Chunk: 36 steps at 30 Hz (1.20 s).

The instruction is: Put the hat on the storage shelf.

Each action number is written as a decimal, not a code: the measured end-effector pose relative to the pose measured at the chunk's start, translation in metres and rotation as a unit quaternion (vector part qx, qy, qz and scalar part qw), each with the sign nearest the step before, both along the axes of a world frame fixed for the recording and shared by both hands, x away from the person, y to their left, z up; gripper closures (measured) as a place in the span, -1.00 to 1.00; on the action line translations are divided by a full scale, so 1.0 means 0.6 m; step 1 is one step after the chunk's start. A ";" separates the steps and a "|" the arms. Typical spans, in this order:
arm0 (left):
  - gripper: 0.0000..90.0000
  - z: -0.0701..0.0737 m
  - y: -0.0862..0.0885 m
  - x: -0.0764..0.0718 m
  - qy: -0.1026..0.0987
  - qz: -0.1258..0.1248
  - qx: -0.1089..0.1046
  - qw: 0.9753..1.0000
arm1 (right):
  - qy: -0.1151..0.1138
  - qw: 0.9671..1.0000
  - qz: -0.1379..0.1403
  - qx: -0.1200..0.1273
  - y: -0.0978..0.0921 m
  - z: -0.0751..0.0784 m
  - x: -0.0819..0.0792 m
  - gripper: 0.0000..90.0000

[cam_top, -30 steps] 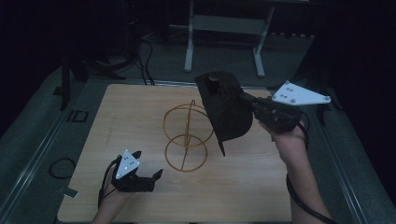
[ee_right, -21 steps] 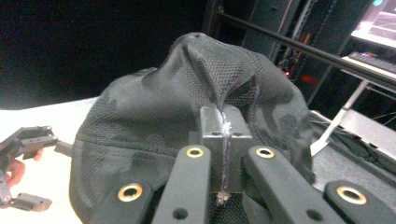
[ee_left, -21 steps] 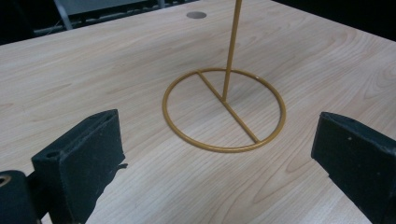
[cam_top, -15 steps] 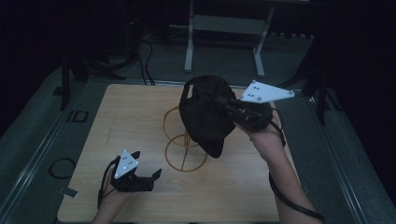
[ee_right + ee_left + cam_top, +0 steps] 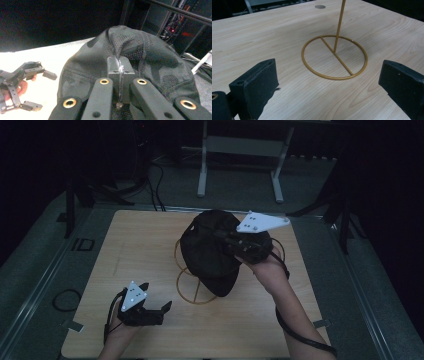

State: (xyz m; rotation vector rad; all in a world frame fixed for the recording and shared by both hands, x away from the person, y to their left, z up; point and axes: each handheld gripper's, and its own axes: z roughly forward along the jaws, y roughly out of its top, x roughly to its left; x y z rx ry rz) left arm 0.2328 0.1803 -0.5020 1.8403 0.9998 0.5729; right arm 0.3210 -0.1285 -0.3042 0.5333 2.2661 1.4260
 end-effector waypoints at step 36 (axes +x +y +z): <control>-0.94 -0.002 0.006 -0.002 0.002 0.005 -0.011 1.000 | 0.065 0.998 -0.007 0.008 0.032 -0.061 0.021 0.67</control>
